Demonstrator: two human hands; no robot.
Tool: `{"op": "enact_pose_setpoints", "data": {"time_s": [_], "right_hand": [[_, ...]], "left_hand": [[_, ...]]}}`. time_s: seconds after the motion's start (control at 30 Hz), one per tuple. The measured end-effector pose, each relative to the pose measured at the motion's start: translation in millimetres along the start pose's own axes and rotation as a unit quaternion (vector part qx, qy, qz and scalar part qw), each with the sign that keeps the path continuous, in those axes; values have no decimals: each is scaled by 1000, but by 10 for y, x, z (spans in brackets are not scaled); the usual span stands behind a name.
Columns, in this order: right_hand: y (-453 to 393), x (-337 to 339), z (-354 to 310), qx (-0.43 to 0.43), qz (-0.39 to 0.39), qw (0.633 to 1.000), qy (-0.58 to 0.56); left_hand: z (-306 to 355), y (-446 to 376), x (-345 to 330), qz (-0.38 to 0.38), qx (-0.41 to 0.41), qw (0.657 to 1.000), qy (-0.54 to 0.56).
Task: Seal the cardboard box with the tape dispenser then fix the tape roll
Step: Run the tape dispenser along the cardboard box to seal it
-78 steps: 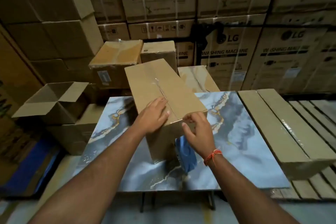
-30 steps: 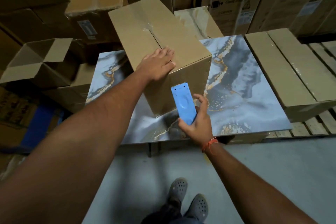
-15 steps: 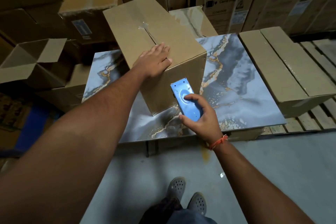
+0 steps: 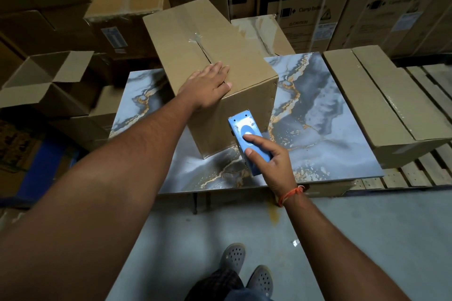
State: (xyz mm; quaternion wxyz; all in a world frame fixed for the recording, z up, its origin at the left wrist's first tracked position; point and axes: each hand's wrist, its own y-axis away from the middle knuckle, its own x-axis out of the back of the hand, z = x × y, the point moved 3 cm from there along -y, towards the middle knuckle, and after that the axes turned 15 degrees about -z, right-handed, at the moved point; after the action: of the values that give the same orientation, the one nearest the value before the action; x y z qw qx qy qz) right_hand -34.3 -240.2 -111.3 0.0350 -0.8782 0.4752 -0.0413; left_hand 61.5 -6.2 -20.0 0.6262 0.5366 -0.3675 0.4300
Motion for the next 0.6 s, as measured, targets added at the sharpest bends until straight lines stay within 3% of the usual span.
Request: {"op": "enact_pose_setpoints", "data": {"time_s": [0.6], "right_hand": [[197,16,143,-23,15,999,31]], "left_hand": [[20,26,0,-3,-1,1000,8]]}}
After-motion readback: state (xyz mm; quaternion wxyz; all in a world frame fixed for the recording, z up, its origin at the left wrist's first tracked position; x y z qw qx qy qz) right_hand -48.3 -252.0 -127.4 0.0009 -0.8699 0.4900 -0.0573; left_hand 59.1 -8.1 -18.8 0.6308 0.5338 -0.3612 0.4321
